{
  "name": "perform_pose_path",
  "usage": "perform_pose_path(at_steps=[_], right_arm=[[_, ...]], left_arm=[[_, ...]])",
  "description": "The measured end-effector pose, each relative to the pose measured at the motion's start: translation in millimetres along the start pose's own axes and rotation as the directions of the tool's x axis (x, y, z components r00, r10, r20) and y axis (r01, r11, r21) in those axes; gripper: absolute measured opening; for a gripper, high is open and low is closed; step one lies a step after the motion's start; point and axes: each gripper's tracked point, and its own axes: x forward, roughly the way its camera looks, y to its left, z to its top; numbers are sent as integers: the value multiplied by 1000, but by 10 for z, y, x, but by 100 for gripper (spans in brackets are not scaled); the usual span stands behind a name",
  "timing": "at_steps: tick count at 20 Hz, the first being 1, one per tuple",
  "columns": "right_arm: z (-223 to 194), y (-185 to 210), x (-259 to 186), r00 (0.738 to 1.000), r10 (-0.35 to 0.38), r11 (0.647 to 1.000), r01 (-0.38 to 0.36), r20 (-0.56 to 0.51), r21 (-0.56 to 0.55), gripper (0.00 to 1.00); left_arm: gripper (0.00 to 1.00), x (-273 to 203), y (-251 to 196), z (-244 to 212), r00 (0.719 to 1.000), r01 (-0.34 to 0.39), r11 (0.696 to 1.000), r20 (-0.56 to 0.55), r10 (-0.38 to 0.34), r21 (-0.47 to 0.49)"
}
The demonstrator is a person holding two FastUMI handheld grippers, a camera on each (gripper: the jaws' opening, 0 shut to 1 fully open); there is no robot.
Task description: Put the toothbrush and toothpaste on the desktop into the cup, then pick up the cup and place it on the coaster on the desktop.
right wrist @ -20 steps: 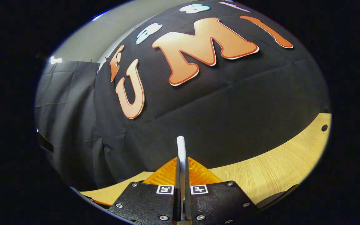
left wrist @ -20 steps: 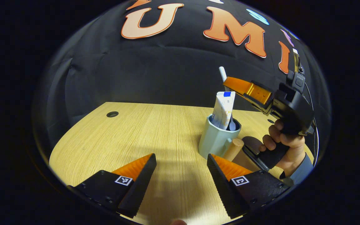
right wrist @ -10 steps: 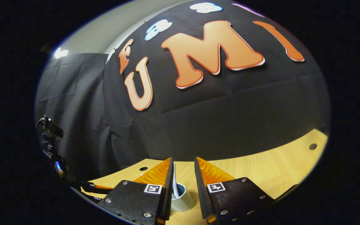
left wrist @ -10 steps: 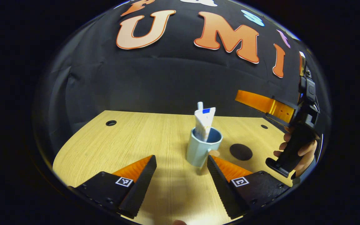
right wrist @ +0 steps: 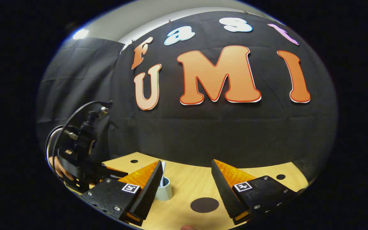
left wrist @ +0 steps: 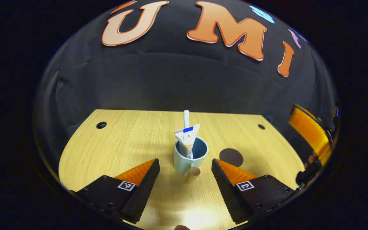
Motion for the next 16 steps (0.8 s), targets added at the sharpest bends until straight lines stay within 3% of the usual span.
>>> perform_pose_path(at_steps=[5,11,16], right_arm=[[-119,-100,-406,1000,8,1000,-8,-23,-29,95],[-451,-322,-762,998,-32,999,33,-58,4,97],[-728,-357,-913,994,-39,999,42,-101,24,97]], left_arm=[[98,292,-45,-200,982,7,999,-191,1,42],[100,505,-66,-398,929,6,998,-369,16,59],[92,584,-145,-333,881,23,988,-470,52,153]])
